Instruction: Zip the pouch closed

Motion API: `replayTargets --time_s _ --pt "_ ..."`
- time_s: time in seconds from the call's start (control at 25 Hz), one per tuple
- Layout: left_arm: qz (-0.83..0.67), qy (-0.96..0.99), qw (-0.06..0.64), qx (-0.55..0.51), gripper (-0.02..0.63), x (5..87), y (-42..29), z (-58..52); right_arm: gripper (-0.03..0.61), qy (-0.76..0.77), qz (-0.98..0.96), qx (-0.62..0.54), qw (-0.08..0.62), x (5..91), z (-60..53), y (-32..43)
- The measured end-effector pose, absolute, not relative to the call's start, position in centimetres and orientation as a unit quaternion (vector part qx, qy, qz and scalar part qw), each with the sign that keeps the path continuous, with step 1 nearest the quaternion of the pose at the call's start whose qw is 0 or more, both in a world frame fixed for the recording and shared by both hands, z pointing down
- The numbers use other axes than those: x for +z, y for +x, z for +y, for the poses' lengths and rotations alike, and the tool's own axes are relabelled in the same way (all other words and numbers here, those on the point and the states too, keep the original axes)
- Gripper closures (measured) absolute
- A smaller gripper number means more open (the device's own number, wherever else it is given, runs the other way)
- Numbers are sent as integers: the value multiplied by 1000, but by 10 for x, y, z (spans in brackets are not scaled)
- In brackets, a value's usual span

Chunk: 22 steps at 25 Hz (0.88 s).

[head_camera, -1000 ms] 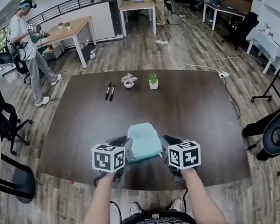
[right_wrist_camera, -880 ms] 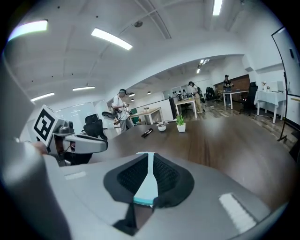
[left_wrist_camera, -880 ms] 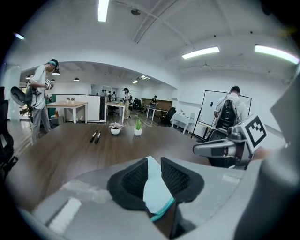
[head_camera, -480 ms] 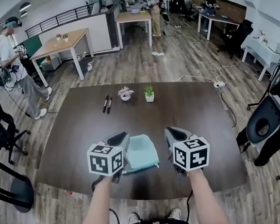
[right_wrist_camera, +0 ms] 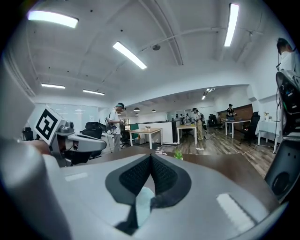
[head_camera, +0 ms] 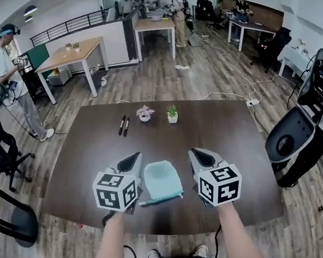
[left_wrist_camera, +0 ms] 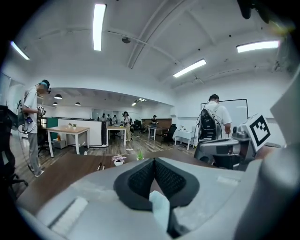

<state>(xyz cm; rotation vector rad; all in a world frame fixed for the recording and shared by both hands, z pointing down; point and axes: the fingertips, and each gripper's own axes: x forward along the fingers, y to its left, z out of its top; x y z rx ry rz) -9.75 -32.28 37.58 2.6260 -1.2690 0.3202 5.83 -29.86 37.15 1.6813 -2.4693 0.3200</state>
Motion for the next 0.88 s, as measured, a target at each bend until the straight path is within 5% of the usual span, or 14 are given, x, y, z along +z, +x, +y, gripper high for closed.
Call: replayTargets --time_s 0.88 --pt "-440 883 112 116 609 380 -108 -321 580 557 -820 118 64 369 -296 58"
